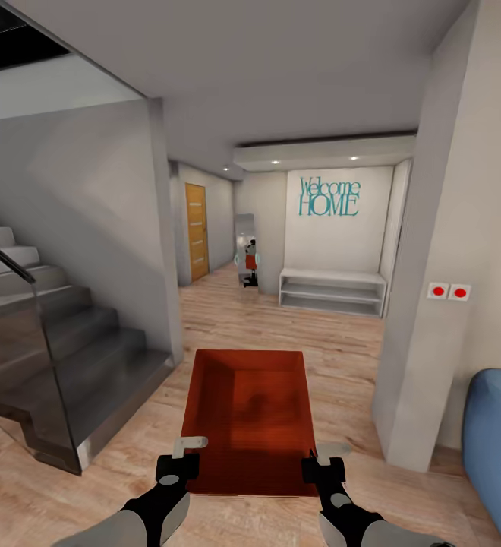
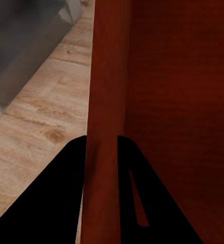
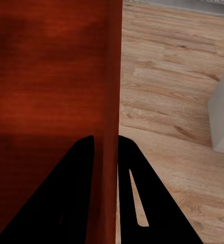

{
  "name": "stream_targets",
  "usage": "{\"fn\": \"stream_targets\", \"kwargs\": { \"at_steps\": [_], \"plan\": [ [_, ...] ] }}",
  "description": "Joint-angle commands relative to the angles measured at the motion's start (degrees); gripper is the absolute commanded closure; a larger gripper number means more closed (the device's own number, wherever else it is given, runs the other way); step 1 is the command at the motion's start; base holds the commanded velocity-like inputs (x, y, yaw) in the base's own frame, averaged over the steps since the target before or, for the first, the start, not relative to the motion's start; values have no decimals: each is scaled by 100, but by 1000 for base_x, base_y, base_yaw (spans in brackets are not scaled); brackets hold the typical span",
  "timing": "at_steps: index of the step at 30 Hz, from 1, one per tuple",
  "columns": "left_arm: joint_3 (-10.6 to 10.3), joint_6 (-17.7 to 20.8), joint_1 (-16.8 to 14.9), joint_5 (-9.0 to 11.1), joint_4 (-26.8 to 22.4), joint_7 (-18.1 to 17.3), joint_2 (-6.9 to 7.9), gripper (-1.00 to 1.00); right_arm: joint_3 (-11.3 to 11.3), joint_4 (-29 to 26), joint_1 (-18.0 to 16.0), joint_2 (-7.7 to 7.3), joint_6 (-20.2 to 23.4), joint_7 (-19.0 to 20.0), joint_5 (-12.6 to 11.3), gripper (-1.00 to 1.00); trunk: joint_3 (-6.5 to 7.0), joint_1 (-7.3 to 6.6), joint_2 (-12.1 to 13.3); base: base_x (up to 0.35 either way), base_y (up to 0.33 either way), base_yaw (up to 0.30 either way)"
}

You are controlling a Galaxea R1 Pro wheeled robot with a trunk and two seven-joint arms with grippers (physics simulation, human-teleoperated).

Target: Move the two storage containers from the living room to the garage. In the garage, place one container on the floor and stack the other container on top of it (either order is fine).

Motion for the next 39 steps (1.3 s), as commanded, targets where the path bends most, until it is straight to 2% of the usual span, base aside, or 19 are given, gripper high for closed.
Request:
{"fn": "stream_targets", "kwargs": {
  "at_steps": [1, 39],
  "plan": [
    [333, -36, -12, -48, -14, 97, 0, 100, -51, 8, 0, 1, 0, -2, -28, 100, -9, 4, -7, 325, 0, 0],
    [332, -36, -12, -48, -14, 85, 3, 100, -51, 8, -3, -7, 0, -2, -28, 100, -9, 4, -7, 325, 0, 0]
  ]
}}
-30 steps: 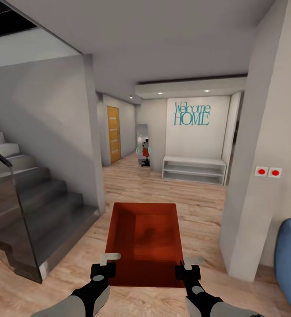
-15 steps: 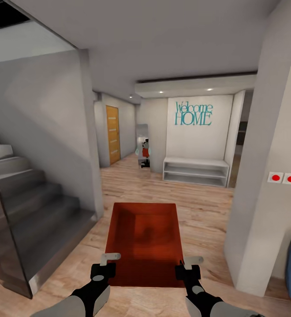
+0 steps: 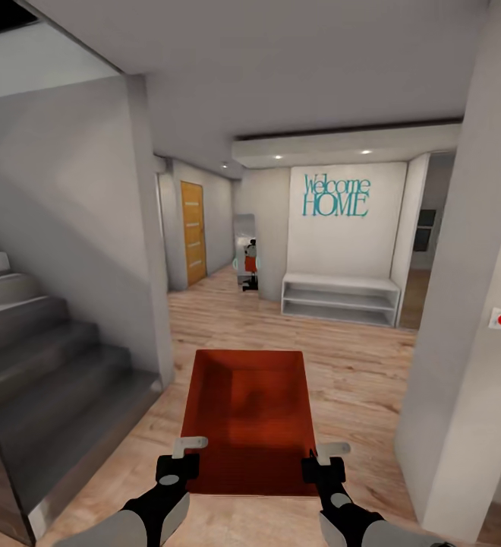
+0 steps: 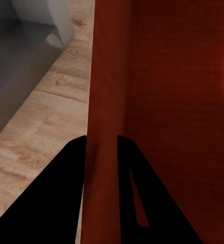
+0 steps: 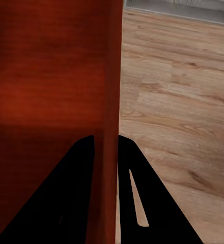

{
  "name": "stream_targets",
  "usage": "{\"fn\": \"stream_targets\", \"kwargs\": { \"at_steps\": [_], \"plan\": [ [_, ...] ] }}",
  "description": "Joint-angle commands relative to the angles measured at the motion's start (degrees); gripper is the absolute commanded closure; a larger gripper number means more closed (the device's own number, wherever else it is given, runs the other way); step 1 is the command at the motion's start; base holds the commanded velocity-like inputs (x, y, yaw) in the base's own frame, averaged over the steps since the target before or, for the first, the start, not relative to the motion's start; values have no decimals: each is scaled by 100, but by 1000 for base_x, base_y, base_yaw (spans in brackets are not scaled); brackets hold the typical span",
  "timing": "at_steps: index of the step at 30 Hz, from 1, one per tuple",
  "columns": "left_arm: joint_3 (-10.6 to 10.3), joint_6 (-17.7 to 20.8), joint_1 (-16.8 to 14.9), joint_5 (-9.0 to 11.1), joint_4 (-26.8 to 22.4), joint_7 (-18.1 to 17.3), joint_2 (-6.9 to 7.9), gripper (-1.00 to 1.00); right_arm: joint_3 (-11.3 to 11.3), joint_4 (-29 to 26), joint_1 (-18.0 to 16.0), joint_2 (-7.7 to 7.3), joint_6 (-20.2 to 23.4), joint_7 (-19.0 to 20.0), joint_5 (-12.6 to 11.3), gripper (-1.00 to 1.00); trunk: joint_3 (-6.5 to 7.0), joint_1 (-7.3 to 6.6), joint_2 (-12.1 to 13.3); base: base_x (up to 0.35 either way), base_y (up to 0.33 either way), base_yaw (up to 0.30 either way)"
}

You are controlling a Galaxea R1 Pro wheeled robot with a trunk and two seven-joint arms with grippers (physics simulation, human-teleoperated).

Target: Move the two storage containers from the living room to the garage. In the garage, place one container on the floor and stack the other container on top of it (either order is fine).

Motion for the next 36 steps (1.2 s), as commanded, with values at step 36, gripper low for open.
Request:
{"fn": "stream_targets", "kwargs": {
  "at_steps": [36],
  "plan": [
    [313, -35, -12, -61, -17, 100, 1, 100, -9, 15, 0, 8, -15, -9, -89, 100, -9, 4, -7, 325, 0, 0]
  ]
}}
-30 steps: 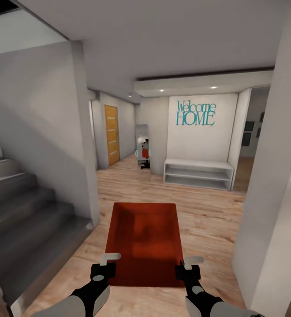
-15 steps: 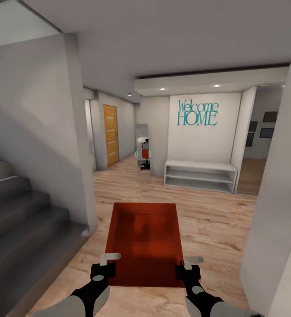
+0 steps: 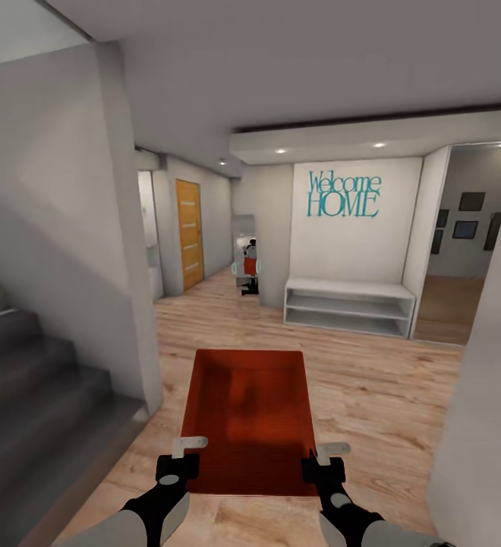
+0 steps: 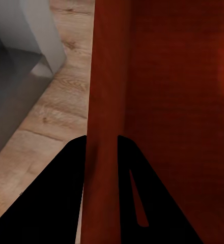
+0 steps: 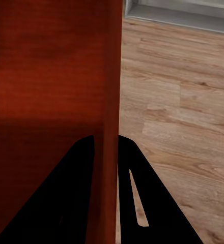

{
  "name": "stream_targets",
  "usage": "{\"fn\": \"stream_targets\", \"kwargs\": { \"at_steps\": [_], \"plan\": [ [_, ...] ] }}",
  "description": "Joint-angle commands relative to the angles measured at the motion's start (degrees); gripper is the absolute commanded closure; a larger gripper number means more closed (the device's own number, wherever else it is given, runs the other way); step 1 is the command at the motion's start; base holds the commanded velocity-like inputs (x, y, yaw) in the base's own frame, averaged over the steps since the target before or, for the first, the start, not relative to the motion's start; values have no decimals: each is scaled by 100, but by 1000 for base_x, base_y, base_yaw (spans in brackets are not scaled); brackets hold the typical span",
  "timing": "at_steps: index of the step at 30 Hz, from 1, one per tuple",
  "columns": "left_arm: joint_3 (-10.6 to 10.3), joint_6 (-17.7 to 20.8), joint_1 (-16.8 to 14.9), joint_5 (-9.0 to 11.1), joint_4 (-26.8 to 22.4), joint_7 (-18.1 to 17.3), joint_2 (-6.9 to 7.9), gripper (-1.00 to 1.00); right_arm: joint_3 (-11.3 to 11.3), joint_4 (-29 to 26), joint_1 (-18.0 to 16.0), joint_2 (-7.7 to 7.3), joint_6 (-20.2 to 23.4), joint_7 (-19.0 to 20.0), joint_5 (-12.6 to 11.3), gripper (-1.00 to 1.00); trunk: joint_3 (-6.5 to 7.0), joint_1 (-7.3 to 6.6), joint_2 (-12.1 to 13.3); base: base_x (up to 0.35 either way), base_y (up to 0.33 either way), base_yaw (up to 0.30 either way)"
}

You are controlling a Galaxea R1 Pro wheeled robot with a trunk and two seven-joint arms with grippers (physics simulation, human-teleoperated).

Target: Move the two storage containers from the living room to the garage. In the garage, place one container on the floor and stack the other container on top of it (either order is fine).

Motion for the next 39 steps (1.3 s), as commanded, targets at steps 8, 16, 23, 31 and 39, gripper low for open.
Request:
{"fn": "stream_targets", "kwargs": {
  "at_steps": [8, 16, 23, 31, 39],
  "plan": [
    [314, -35, -11, -47, -14, 91, 0, 100, -50, 8, -2, -6, -2, -3, -30, 100, -9, 4, -7, 325, 0, 0],
    [314, -35, -11, -47, -14, 92, 0, 100, -50, 8, 0, -7, -2, -3, -30, 100, -9, 4, -7, 325, 0, 0],
    [314, -35, -11, -47, -14, 92, 0, 100, -50, 8, -3, -7, -2, -3, -30, 100, -9, 4, -7, 325, 0, 0],
    [314, -35, -11, -47, -14, 89, 0, 100, -50, 8, -2, -2, -2, -3, -30, 100, -9, 4, -7, 325, 0, 0],
    [314, -35, -11, -49, -14, 92, 0, 100, -50, 8, -2, 0, -2, -3, -30, 100, -9, 4, -7, 326, 0, 0]
  ]
}}
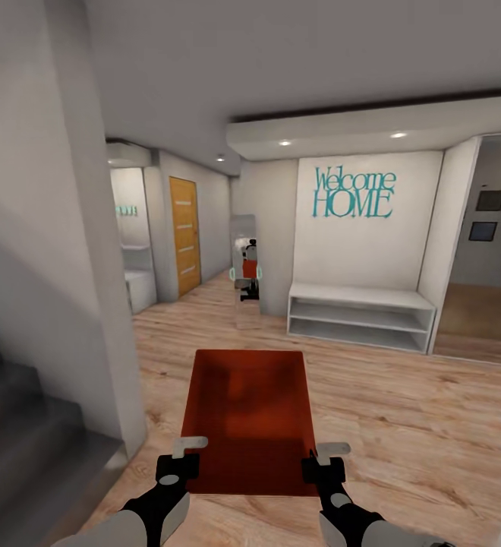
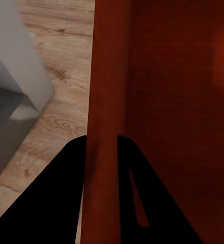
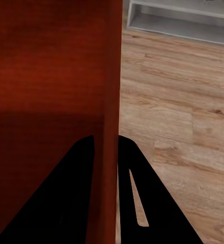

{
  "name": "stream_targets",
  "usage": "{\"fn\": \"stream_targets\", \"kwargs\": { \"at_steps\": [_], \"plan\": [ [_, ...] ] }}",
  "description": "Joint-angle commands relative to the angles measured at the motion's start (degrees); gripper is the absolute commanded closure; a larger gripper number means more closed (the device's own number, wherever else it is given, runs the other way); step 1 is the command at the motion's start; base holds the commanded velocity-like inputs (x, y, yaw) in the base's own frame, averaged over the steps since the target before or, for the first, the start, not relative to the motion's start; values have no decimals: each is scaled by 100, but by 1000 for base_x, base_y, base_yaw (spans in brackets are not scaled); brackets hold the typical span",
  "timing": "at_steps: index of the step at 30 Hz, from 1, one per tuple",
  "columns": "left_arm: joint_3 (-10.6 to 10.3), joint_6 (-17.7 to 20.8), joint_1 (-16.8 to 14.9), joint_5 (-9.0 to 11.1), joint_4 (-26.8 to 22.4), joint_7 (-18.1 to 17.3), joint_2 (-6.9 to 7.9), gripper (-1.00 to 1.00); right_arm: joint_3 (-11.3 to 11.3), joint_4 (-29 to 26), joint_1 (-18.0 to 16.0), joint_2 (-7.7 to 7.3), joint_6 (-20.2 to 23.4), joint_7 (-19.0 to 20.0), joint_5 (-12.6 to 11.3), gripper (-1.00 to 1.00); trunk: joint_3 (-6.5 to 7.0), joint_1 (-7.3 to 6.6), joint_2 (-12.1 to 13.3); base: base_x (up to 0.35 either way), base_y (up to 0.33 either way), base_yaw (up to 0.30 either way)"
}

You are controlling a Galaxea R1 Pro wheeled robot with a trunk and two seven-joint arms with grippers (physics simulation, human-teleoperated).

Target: Move the two storage containers from the living room to the garage. In the garage, place one container on the floor and stack the other container on top of it (either order is fine).

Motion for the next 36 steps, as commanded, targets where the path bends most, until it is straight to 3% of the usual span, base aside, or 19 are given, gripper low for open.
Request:
{"fn": "stream_targets", "kwargs": {
  "at_steps": [1, 36],
  "plan": [
    [312, -35, -12, -47, -14, 88, 1, 100, -46, 9, -2, 2, -3, -3, -35, 100, -9, 4, -7, 325, 0, 0],
    [312, -35, -12, -50, -14, 83, 5, 100, -46, 9, -1, 2, -3, -3, -35, 100, -9, 4, -7, 325, 0, 0]
  ]
}}
